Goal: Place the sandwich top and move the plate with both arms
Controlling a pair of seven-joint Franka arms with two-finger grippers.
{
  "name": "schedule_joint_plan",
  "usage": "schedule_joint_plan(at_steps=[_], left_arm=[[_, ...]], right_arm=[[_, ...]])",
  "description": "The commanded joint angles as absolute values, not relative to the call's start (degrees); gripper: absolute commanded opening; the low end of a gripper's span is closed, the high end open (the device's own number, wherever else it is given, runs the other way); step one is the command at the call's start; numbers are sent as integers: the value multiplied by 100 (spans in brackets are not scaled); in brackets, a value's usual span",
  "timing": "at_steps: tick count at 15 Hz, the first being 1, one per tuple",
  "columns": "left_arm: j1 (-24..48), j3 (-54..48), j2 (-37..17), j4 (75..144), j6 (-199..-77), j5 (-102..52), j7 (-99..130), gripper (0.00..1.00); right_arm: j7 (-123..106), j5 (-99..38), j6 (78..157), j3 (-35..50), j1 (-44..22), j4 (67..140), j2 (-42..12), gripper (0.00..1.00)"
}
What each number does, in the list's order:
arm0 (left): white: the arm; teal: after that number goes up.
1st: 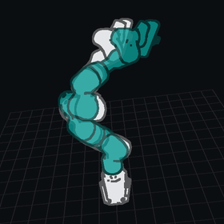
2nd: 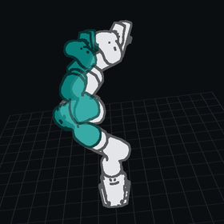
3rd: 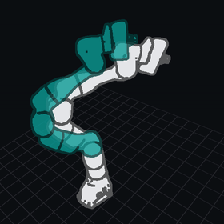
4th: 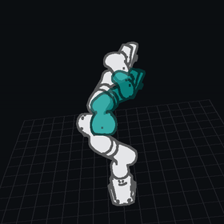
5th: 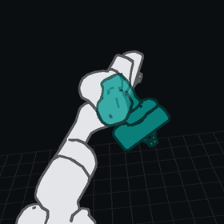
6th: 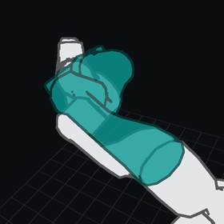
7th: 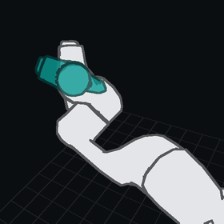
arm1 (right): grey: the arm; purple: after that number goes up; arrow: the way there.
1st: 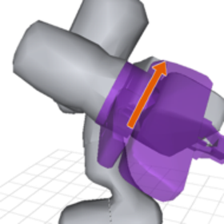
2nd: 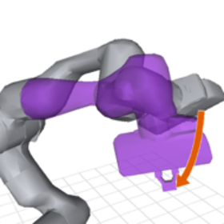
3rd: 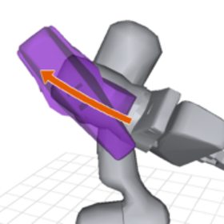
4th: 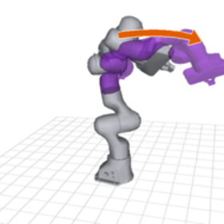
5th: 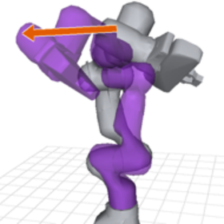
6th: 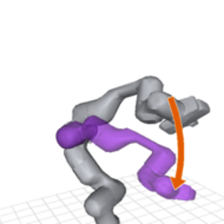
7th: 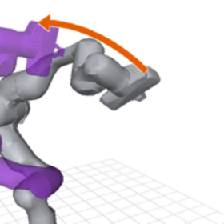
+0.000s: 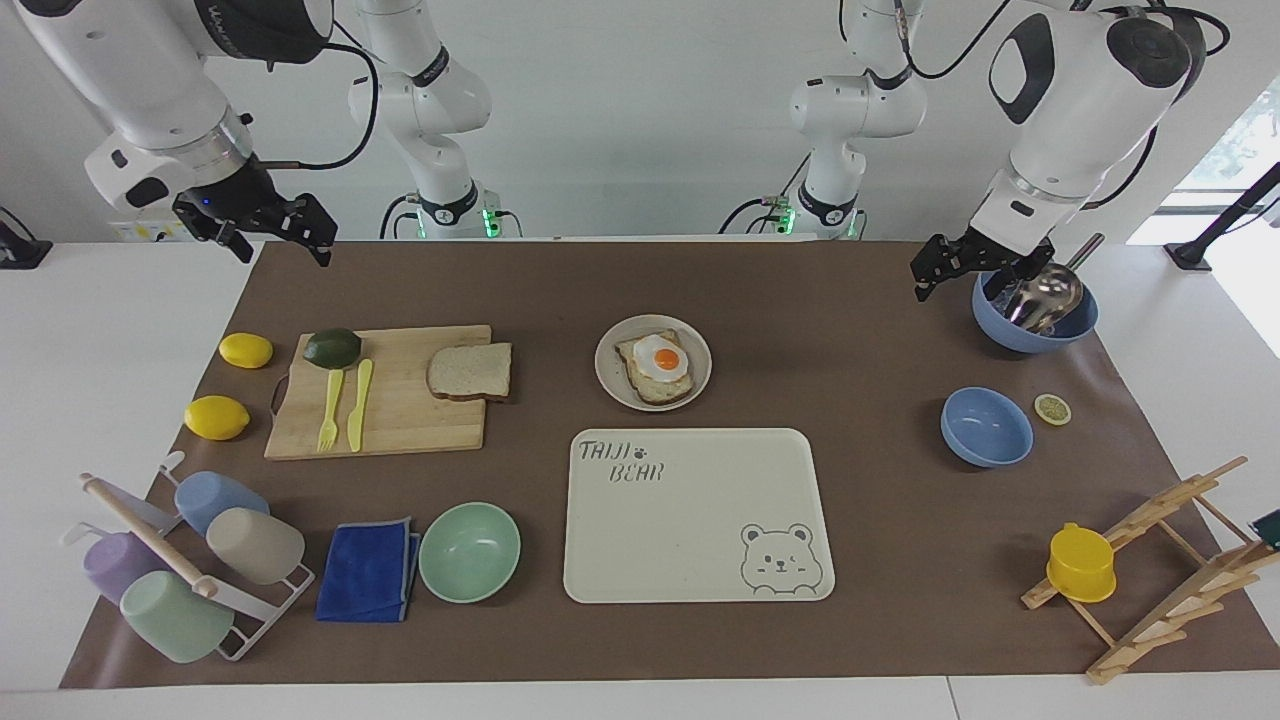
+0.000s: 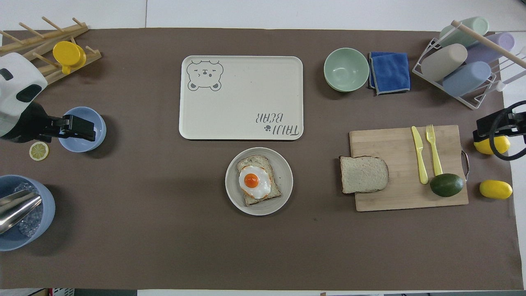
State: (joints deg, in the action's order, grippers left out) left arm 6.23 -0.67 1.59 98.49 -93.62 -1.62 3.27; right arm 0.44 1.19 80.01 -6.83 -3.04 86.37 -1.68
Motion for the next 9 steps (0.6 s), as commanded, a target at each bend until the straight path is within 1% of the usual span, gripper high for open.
schedule_joint_plan(at_steps=[1, 5, 7, 9], left_arm=[[527, -123, 255, 9888, -9316, -185, 290, 100], [527, -123, 255, 9888, -9316, -185, 290, 100], [527, -123, 255, 9888, -9316, -185, 290, 100], [527, -123, 255, 9888, -9316, -185, 290, 100]], right_arm=[[-106, 44, 8068, -651, -211, 8622, -167, 100], [62, -26, 8033, -659, -123, 8648, -158, 100], [-17, -44, 8086, -650, -132, 8885, -45, 100], [-79, -166, 8147, -546, -237, 8956, -9, 100]])
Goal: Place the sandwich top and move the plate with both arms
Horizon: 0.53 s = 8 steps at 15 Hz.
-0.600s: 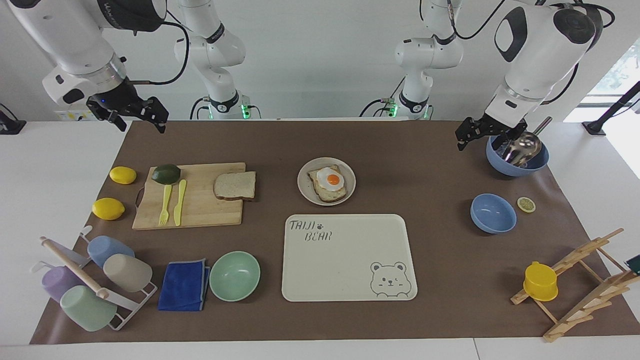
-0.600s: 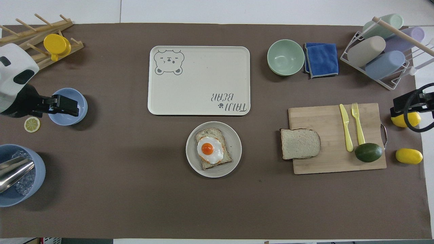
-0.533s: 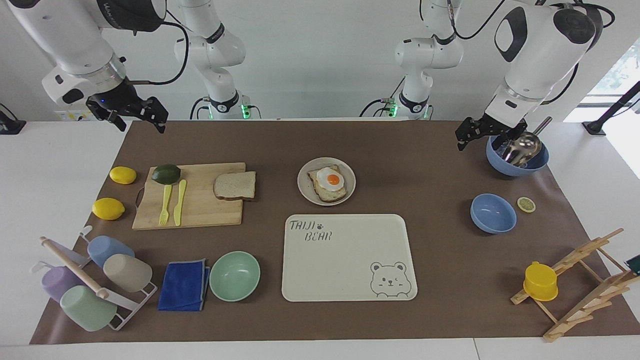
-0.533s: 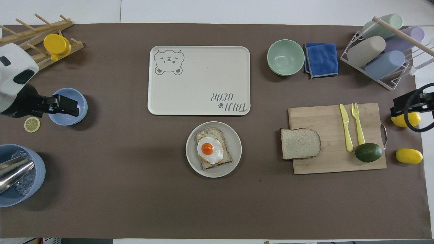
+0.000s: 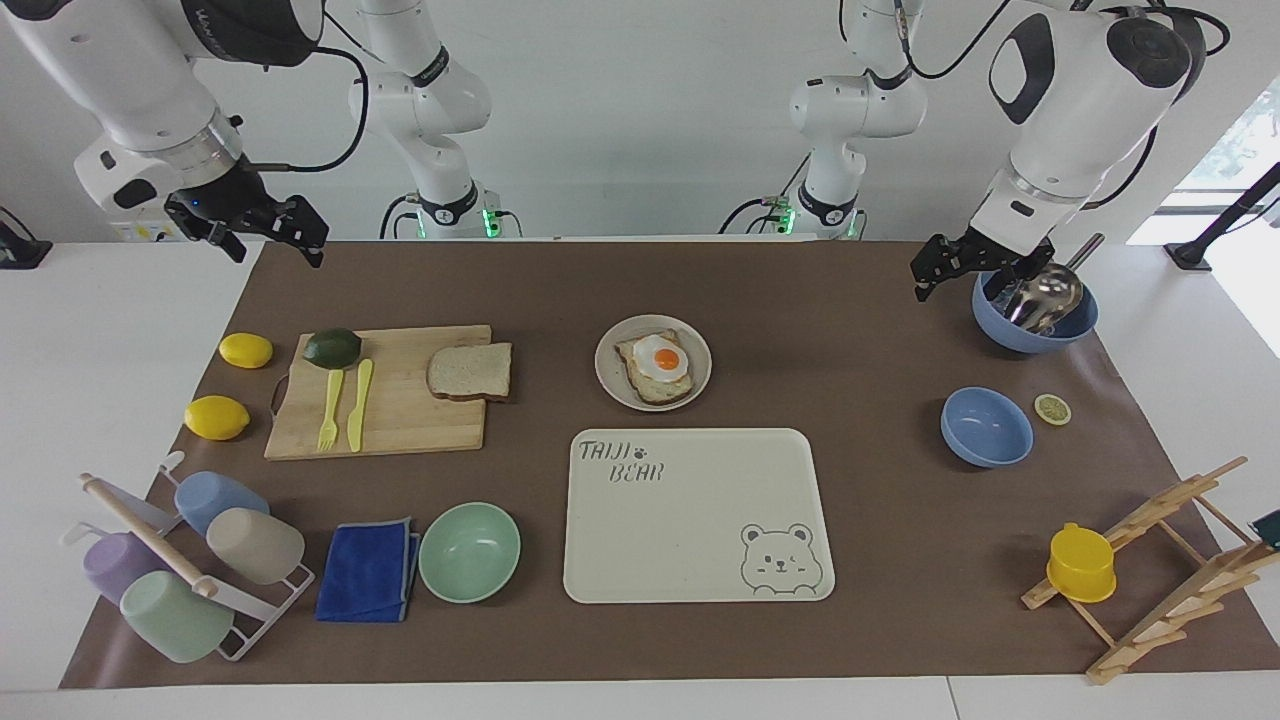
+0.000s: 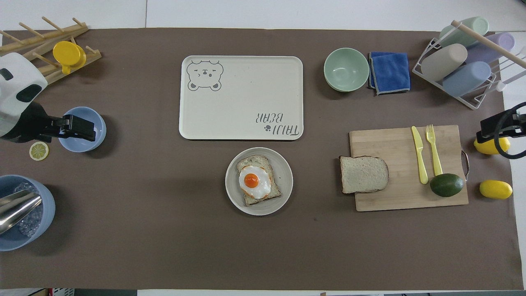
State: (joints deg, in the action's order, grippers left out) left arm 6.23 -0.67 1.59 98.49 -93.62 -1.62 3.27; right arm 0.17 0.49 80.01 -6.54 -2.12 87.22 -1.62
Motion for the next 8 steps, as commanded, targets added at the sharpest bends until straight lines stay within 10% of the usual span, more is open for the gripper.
schedule_joint_plan(at_steps=[1, 8], left_arm=[[527, -123, 255, 9888, -9316, -185, 290, 100], [527, -123, 255, 9888, -9316, -185, 290, 100]], right_arm=[[17, -237, 8487, -406, -464, 9078, 9, 100], [2722, 474, 9867, -360, -2653, 10211, -728, 100]])
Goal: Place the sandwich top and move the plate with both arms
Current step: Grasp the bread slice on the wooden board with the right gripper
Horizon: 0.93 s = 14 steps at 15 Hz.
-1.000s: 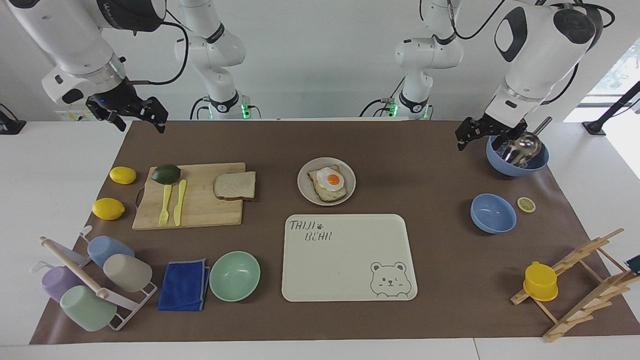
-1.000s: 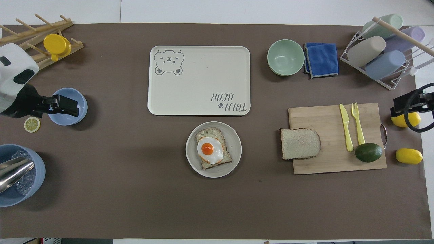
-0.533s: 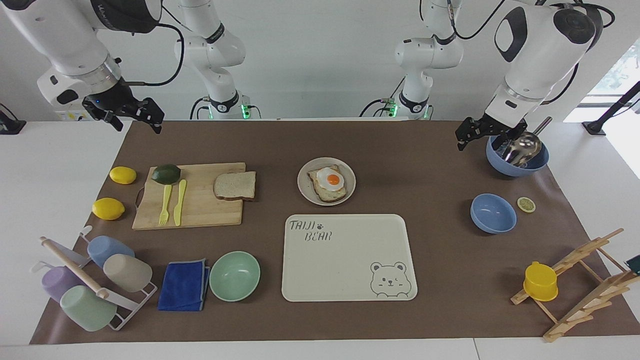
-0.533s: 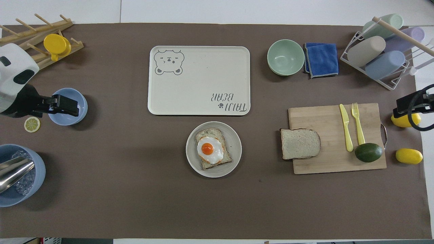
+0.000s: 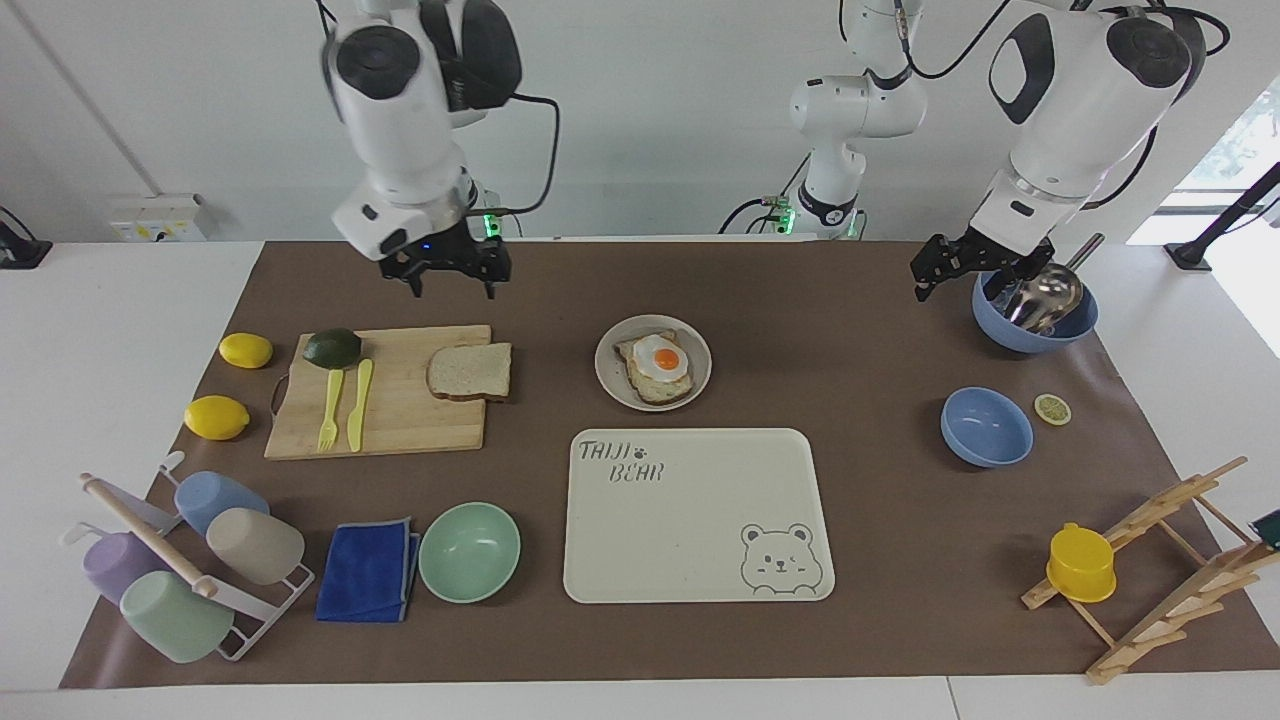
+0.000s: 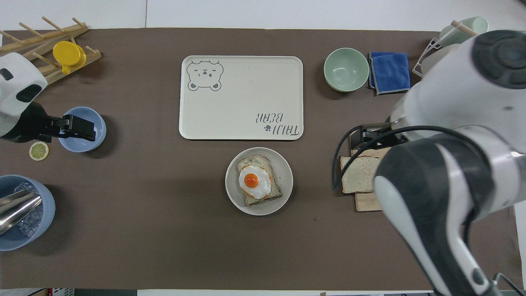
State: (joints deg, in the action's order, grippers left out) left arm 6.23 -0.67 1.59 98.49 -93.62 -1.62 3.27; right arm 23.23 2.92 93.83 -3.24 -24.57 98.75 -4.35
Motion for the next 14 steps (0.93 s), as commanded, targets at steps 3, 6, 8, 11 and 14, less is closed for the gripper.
schedule_joint_plan(at_steps=[3, 6, 8, 11, 14], left_arm=[[527, -123, 255, 9888, -9316, -185, 290, 100], [527, -123, 255, 9888, -9316, -185, 290, 100], [527, -123, 255, 9888, -9316, -185, 290, 100], [527, -123, 255, 9888, -9316, -185, 290, 100], [527, -123, 255, 9888, -9316, -185, 290, 100]], right_arm=[[2979, 693, 10747, -343, -2865, 11264, -782, 100], [3207, 940, 10819, -343, -3049, 11478, -1080, 100], [3365, 1326, 10863, -343, -3102, 11540, -1265, 100], [3507, 1528, 10924, -343, -3190, 11724, -1362, 100], [3516, 1748, 11030, -343, -3190, 11882, -1397, 100]])
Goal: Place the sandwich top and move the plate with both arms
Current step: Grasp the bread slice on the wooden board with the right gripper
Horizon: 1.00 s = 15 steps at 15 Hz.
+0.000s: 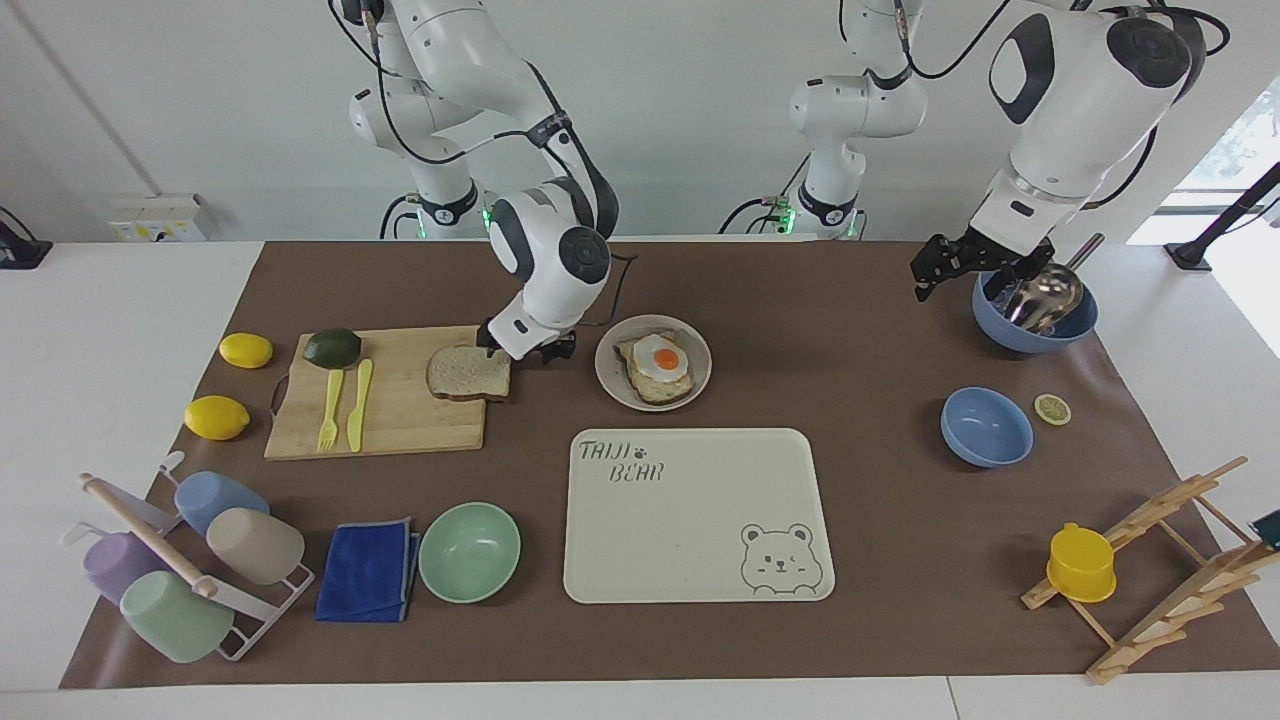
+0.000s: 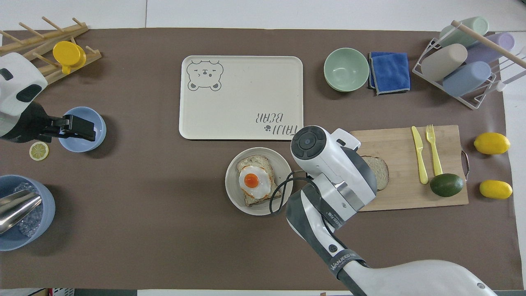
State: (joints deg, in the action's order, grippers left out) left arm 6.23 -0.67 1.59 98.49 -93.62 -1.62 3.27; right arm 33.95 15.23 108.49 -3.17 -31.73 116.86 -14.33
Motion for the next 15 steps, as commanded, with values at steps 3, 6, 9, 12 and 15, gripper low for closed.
schedule_joint_plan(at_steps=[3, 6, 9, 12, 15], left_arm=[[527, -123, 255, 9888, -9316, -185, 290, 100], [527, -123, 255, 9888, -9316, -185, 290, 100], [527, -123, 255, 9888, -9308, -185, 290, 100], [527, -114, 255, 9888, -9299, -185, 290, 100], [527, -123, 255, 9888, -9308, -185, 290, 100]], right_arm=[[3560, 2083, 11083, -343, -3147, 11953, -1450, 100], [3551, 2223, 11048, -343, -3138, 11988, -1441, 100], [3533, 2259, 11013, -343, -3138, 11997, -1441, 100], [3542, 2303, 10995, -343, -3146, 12102, -1406, 95], [3533, 2312, 10951, -343, -3146, 12103, -1406, 74]])
